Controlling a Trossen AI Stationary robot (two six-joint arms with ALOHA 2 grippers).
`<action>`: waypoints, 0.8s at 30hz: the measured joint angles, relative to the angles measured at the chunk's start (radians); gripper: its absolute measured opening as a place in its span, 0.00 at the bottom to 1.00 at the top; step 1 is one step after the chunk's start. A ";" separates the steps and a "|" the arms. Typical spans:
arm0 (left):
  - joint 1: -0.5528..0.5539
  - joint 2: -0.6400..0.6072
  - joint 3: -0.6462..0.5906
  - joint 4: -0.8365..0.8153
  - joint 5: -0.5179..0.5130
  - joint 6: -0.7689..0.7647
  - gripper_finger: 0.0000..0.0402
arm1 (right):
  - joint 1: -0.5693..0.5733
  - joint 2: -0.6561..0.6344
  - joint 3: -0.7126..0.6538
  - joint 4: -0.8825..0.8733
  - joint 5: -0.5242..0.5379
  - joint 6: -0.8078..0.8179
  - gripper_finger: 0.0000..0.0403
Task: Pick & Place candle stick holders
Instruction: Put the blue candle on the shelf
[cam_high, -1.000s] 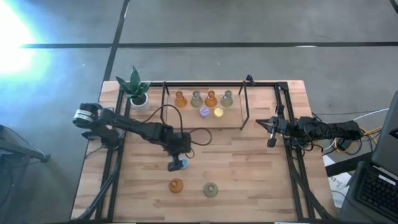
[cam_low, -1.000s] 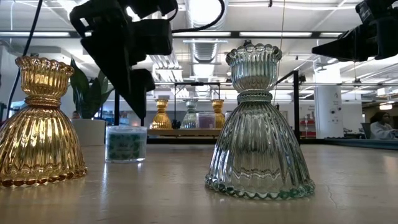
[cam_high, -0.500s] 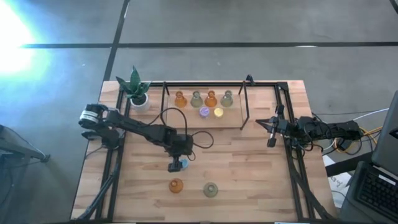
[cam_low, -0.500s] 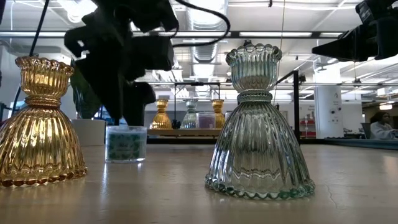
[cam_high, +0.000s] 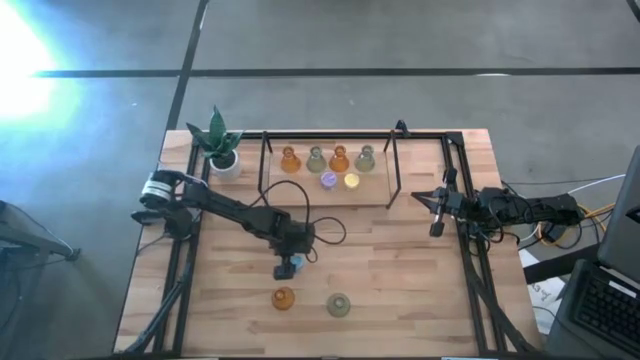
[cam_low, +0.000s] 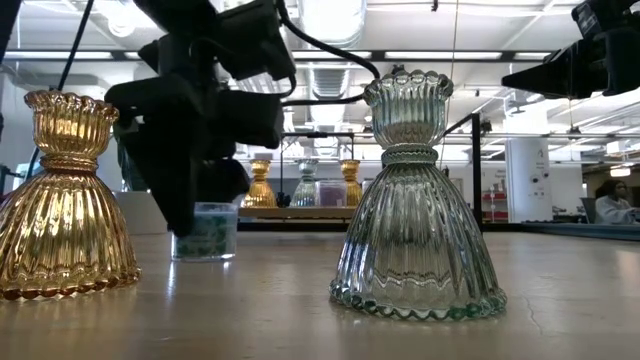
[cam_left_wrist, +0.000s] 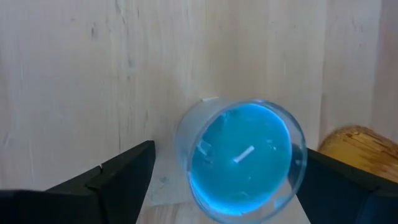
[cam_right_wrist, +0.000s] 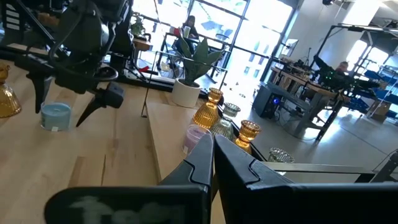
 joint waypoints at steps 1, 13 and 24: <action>0.000 0.007 0.000 0.006 0.000 -0.002 0.88 | 0.000 0.000 0.000 0.000 -0.001 0.000 0.02; -0.001 0.015 0.002 0.034 -0.040 -0.025 0.88 | 0.000 0.000 0.000 0.000 -0.001 0.000 0.02; -0.001 0.016 0.000 0.037 -0.087 -0.011 0.75 | 0.000 0.000 0.000 0.000 -0.001 0.000 0.02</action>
